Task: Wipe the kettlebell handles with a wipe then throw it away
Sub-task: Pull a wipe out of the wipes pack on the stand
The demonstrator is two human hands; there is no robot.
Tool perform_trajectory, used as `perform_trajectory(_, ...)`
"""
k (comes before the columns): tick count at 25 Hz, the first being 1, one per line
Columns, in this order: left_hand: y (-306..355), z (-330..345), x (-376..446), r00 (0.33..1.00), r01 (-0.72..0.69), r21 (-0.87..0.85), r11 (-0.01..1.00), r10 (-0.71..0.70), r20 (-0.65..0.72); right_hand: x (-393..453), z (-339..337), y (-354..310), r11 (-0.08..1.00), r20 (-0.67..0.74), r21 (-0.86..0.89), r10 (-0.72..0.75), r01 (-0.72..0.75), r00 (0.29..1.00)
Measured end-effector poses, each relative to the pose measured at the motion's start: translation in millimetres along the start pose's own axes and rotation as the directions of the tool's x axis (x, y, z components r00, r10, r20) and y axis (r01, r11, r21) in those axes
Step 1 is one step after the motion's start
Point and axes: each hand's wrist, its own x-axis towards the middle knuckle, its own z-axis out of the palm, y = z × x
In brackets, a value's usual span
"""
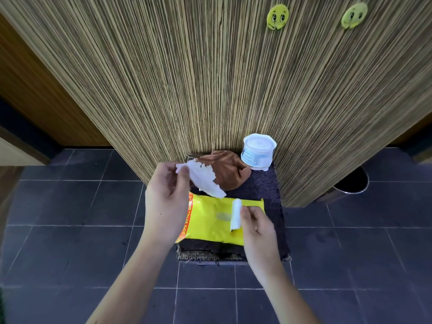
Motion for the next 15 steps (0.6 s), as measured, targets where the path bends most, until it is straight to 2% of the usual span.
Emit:
perform_trajectory(2,2,-1,-3,0.999,0.039,-0.045,0.998,-0.039,0.003,-4,10,7,0.985,0.135,-0.152,-0.055,0.075,0.989)
perform_trajectory(3,3,-1,-4,0.998,0.07,-0.078,0.994,-0.07,0.003,-6,15,15,0.939,0.201,-0.305,-0.097,0.157,0.975)
perform_trajectory(5,5,0,-8,0.99,0.138,-0.168,0.976,-0.138,0.016,-10,24,36,0.672,0.339,-0.634,-0.202,0.382,0.919)
perform_trajectory(6,6,1,-9,0.986,0.168,-0.198,0.966,-0.167,0.022,-12,26,43,0.553,0.384,-0.707,-0.224,0.441,0.896)
perform_trajectory(7,6,2,-11,0.981,0.192,-0.216,0.957,-0.191,0.023,-14,28,44,0.496,0.408,-0.738,-0.213,0.458,0.888)
perform_trajectory(8,8,4,-12,0.977,0.211,-0.228,0.951,-0.211,0.024,-14,27,41,0.485,0.422,-0.746,-0.187,0.456,0.887)
perform_trajectory(11,16,9,-18,0.968,0.25,-0.256,0.934,-0.244,0.057,-11,17,27,0.553,0.438,-0.725,-0.092,0.411,0.894)
perform_trajectory(15,40,24,-26,0.937,0.344,-0.345,0.873,-0.297,0.184,-21,-26,-7,0.695,0.329,-0.657,-0.083,0.291,0.941)
